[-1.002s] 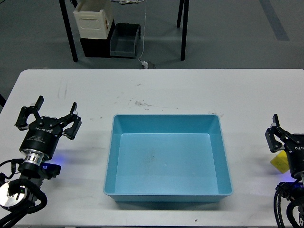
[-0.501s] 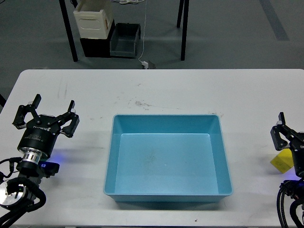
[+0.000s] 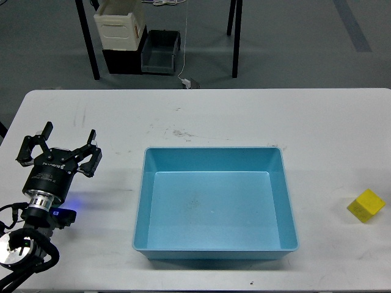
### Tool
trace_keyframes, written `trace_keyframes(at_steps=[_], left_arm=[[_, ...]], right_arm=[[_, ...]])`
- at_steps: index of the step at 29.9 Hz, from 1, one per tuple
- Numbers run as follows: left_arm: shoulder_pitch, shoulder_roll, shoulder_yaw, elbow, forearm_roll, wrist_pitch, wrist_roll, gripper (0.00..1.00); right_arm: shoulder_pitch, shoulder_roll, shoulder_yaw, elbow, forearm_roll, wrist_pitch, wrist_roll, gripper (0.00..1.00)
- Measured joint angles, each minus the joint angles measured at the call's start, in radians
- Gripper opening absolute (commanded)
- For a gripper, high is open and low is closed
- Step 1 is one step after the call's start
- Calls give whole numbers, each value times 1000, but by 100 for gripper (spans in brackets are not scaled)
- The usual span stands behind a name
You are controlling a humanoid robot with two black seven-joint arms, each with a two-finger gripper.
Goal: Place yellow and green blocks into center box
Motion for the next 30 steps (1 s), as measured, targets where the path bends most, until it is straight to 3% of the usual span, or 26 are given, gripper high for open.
trace_keyframes(at_steps=[5, 10, 14, 21, 24, 30], left_arm=[[1, -4, 0, 1, 0, 0, 0, 100], [1, -7, 0, 2, -1, 0, 0, 100], [1, -8, 0, 2, -1, 0, 0, 100], [1, -8, -1, 3, -1, 0, 0, 100], [1, -8, -1, 5, -1, 0, 0, 100], [-2, -21, -3, 20, -2, 0, 0, 100]], right_arm=[[201, -76, -90, -75, -296, -95, 0, 99], [379, -156, -245, -144, -514, -105, 17, 99], [551, -219, -503, -178, -673, -105, 112, 100], [933, -298, -1092, -295, -787, -91, 391, 99], [1074, -366, -1314, -293, -800, -63, 423, 99], [1286, -471, -1594, -222, -911, 92, 429, 99]])
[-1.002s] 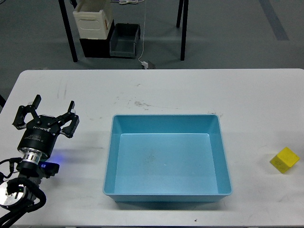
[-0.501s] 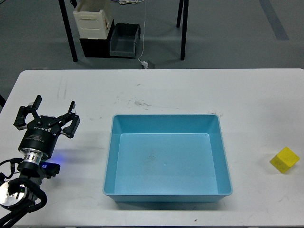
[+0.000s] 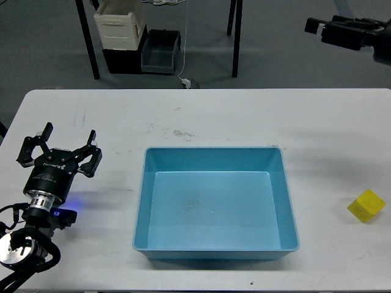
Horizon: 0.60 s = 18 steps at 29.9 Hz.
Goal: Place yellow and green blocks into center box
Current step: 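Lower the open right gripper down onto the yellow cube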
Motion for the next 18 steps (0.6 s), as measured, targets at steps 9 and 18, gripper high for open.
trace_keyframes(at_steps=[9, 18], left_arm=[[-7, -8, 0, 16, 0, 0, 0, 100], [-11, -8, 0, 28, 0, 0, 0, 100]], right_arm=[[12, -189, -47, 188, -126, 225, 0, 99], [-24, -269, -212, 270, -335, 231, 0, 99]])
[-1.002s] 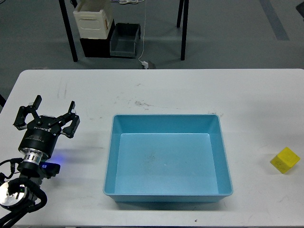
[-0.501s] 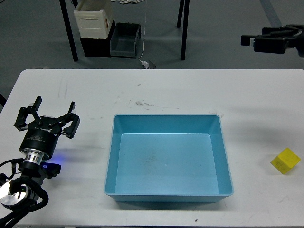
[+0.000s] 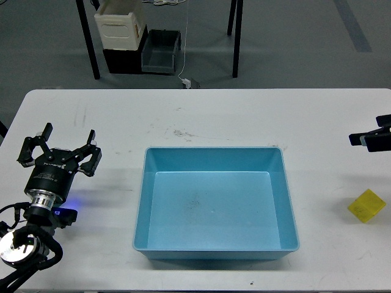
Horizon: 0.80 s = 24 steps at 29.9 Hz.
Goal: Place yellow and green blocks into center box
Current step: 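Lower the open right gripper down onto the yellow cube, then close the right gripper on the yellow cube and lift it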
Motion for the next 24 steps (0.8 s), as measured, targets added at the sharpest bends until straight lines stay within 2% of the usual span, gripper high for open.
trace_keyframes(at_steps=[14, 24], left_arm=[[2, 0, 0, 18, 0, 0, 0, 100], [4, 0, 0, 24, 0, 0, 0, 100]], right_arm=[[-14, 91, -179, -60, -91, 0, 0, 99], [-95, 181, -199, -132, -92, 0, 0, 99]])
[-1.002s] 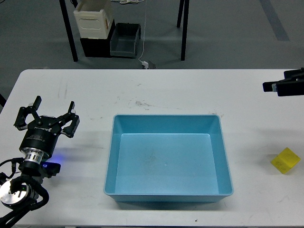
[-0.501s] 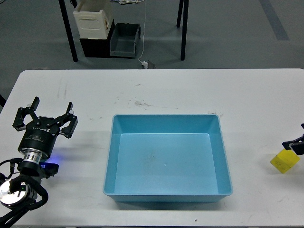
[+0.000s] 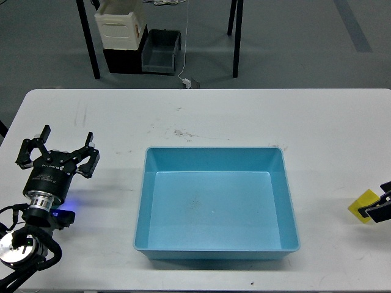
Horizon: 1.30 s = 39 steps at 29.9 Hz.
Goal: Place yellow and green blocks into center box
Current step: 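Close the right gripper on the yellow cube and lift it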
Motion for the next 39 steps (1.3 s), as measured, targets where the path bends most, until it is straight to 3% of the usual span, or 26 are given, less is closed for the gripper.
trace_keyframes(at_steps=[13, 16, 20, 24, 35, 39], left_arm=[[4, -1, 0, 15, 0, 0, 0, 100], [4, -2, 0, 20, 0, 0, 0, 100], [4, -5, 0, 28, 0, 0, 0, 100], [3, -8, 0, 29, 1, 0, 0, 100], [2, -9, 0, 38, 0, 0, 0, 100], [1, -9, 0, 38, 0, 0, 0, 100]], right_arm=[[-39, 65, -1, -74, 1, 0, 0, 95], [-46, 76, -1, -88, 1, 0, 0, 80], [-58, 86, -1, -111, 1, 0, 0, 77], [-63, 106, 0, -129, 1, 0, 0, 63], [-73, 143, 7, -176, 2, 0, 0, 10], [-47, 138, 26, -176, 3, 0, 0, 3]])
